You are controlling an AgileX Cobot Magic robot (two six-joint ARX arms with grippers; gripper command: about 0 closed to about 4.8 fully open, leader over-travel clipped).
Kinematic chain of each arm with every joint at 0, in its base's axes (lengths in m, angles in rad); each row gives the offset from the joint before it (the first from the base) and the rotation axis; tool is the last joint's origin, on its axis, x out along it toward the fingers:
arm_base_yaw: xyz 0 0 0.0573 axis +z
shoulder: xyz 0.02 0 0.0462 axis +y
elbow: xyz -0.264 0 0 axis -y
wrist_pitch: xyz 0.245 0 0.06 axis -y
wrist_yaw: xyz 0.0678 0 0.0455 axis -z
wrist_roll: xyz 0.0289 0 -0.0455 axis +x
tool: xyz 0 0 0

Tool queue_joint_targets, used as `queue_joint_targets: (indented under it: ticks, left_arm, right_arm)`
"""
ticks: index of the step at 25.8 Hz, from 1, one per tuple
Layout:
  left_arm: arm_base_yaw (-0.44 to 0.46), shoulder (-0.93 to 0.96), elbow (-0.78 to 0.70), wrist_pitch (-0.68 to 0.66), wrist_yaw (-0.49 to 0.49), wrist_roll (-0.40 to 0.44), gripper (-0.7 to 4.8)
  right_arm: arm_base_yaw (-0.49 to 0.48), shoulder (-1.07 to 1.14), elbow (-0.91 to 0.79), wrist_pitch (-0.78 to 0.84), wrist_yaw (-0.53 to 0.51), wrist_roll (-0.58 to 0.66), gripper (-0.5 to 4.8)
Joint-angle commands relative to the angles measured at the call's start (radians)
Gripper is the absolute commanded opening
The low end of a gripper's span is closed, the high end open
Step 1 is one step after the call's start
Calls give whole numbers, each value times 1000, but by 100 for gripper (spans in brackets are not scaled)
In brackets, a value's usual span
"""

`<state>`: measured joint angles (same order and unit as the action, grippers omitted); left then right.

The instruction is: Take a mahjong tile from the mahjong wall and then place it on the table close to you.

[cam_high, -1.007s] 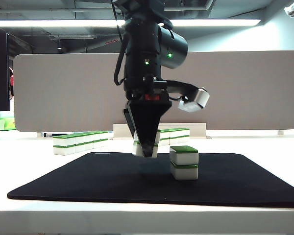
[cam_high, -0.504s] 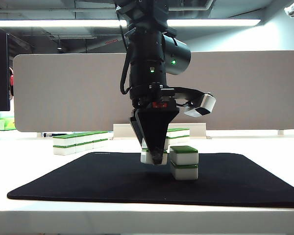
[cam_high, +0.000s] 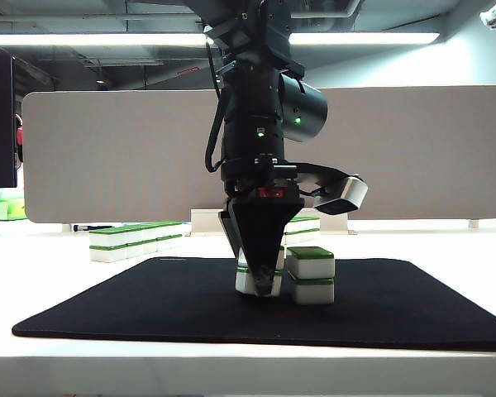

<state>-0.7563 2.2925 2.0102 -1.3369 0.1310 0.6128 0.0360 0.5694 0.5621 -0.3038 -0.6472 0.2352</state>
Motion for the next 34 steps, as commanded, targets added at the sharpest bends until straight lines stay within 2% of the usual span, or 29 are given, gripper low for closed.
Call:
queue_joint_targets:
  ticks: [1, 6, 8, 13, 16, 24, 26, 34]
  left_arm:
    - [-5, 5, -2, -27, 12, 3, 129]
    - [-5, 5, -2, -27, 11, -3, 134]
    - [-5, 5, -2, -17, -23, -5, 225]
    - [-5, 5, -2, -13, -40, -27, 226]
    - [-7, 5, -2, -18, -41, -72, 374]
    - [-8, 1, 0, -62, -41, -76, 380]
    - [-8, -8, 0, -68, -42, -76, 409]
    - [-7, -94, 1, -96, -49, -128, 409]
  right_arm:
    - [1, -1, 6, 16, 1, -3, -1]
    - [1, -1, 6, 16, 1, -3, -1]
    - [1, -1, 6, 16, 1, -3, -1]
    - [1, -1, 6, 16, 1, -3, -1]
    - [1, -1, 6, 16, 1, -3, -1]
    - [1, -1, 6, 16, 1, -3, -1]
    - [1, -1, 6, 16, 1, -3, -1]
    - [1, -1, 6, 16, 1, -3, -1]
